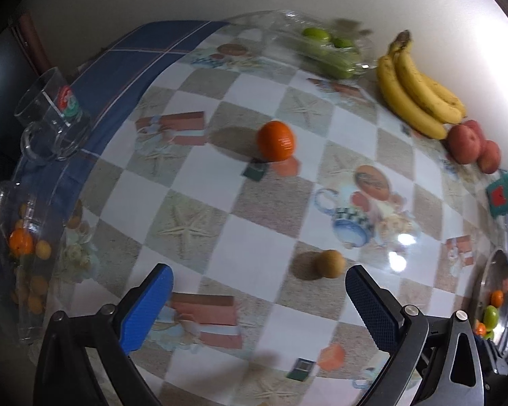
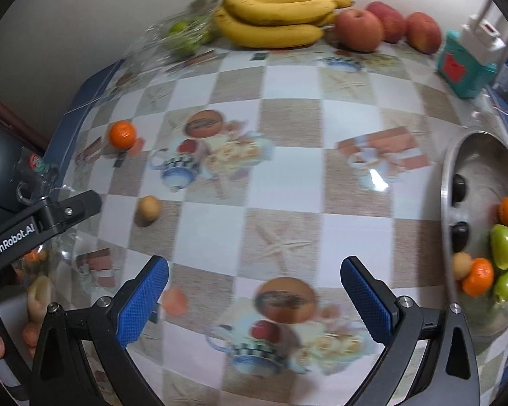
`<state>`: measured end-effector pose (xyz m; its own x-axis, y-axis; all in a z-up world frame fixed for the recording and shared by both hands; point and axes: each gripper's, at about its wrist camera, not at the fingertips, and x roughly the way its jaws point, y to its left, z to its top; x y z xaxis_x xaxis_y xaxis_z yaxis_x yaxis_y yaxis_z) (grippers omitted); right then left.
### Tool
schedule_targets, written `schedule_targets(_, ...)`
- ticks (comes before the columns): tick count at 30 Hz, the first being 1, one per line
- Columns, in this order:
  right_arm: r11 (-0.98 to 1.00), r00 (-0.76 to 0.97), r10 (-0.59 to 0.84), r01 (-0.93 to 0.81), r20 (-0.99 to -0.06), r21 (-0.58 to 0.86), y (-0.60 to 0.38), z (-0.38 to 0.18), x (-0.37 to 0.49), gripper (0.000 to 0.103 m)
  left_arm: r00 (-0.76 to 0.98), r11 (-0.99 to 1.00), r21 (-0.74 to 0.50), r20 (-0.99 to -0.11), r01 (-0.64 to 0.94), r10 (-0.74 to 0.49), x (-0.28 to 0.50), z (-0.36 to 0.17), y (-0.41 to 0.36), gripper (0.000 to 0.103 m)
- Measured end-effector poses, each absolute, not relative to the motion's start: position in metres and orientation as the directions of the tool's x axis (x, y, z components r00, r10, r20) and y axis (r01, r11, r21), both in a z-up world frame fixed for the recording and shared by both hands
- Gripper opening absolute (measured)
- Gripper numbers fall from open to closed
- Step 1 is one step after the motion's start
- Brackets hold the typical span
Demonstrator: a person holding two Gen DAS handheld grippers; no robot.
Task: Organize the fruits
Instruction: 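Withdraw both tools from the bowl toward the remaining brown fruit and tangerine, then grasp the brown fruit with the right tool while the left tool approaches the tangerine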
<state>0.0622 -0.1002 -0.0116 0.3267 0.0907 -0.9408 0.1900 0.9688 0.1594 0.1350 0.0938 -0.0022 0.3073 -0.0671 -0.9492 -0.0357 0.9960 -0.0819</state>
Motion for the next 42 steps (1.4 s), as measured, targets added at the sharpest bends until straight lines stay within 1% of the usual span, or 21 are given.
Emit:
schedule_targets(2, 0.971, 0.330, 0.085, 0.182, -0.940, 0.152, -0.090, -0.014, 0.068, 0.101, 0.299, 0.996, -0.069, -0.953, -0.048, -0.051, 0.136, -0.006, 0.099, 0.103)
schedule_targets(4, 0.973, 0.339, 0.080, 0.179, -0.937, 0.148, -0.081, -0.016, 0.073, 0.101, 0.290, 0.994, -0.082, -0.955, -0.067, -0.059, 0.139, -0.011, 0.107, 0.103)
schedule_targets(9, 0.983, 0.335, 0.094, 0.119, -0.938, 0.141, -0.056, -0.026, 0.090, 0.101, 0.270, 0.990, -0.083, -0.961, -0.111, -0.051, 0.144, -0.019, 0.121, 0.103)
schedule_targets(18, 0.987, 0.329, 0.091, 0.099, -0.940, 0.130, -0.036, -0.040, 0.114, 0.100, 0.259, 0.980, -0.112, -0.964, -0.167, -0.066, 0.155, -0.028, 0.140, 0.103)
schedule_targets(19, 0.987, 0.330, 0.090, 0.097, -0.940, 0.128, -0.035, -0.040, 0.115, 0.097, 0.259, 0.977, -0.117, -0.963, -0.177, -0.068, 0.155, -0.029, 0.143, 0.103)
schedule_targets(20, 0.988, 0.332, 0.086, 0.095, -0.940, 0.124, -0.033, -0.040, 0.117, 0.086, 0.261, 0.974, -0.123, -0.963, -0.188, -0.072, 0.156, -0.029, 0.146, 0.103)
schedule_targets(22, 0.990, 0.328, 0.075, 0.090, -0.942, 0.111, -0.028, -0.042, 0.121, 0.077, 0.263, 0.969, -0.138, -0.961, -0.206, -0.081, 0.157, -0.029, 0.152, 0.103)
schedule_targets(24, 0.989, 0.325, 0.085, 0.085, -0.942, 0.119, -0.024, -0.044, 0.123, 0.077, 0.267, 0.964, -0.150, -0.960, -0.219, -0.089, 0.157, -0.028, 0.154, 0.103)
schedule_targets(25, 0.988, 0.326, 0.096, 0.081, -0.941, 0.129, -0.021, -0.044, 0.124, 0.075, 0.268, 0.963, -0.154, -0.959, -0.222, -0.092, 0.157, -0.028, 0.155, 0.103)
schedule_targets(30, 0.992, 0.316, 0.092, 0.057, -0.944, 0.115, -0.008, -0.049, 0.129, 0.059, 0.276, 0.958, -0.177, -0.955, -0.225, -0.111, 0.157, -0.026, 0.158, 0.103)
schedule_targets(31, 0.992, 0.311, 0.090, 0.057, -0.946, 0.113, -0.007, -0.051, 0.131, 0.053, 0.280, 0.958, -0.179, -0.953, -0.226, -0.112, 0.158, -0.025, 0.157, 0.103)
schedule_targets(32, 0.992, 0.308, 0.089, 0.055, -0.947, 0.111, -0.005, -0.052, 0.132, 0.049, 0.285, 0.957, -0.182, -0.952, -0.225, -0.114, 0.158, -0.024, 0.157, 0.103)
schedule_targets(37, 0.994, 0.310, 0.079, 0.046, -0.947, 0.098, 0.002, -0.055, 0.134, 0.036, 0.303, 0.954, -0.206, -0.943, -0.218, -0.134, 0.162, -0.022, 0.156, 0.103)
schedule_targets(39, 0.994, 0.311, 0.084, 0.043, -0.947, 0.103, 0.003, -0.055, 0.134, 0.034, 0.307, 0.955, -0.206, -0.942, -0.214, -0.134, 0.163, -0.022, 0.156, 0.103)
schedule_targets(42, 0.995, 0.315, 0.079, 0.040, -0.946, 0.097, 0.005, -0.053, 0.135, 0.028, 0.311, 0.955, -0.203, -0.942, -0.215, -0.130, 0.164, -0.021, 0.155, 0.103)
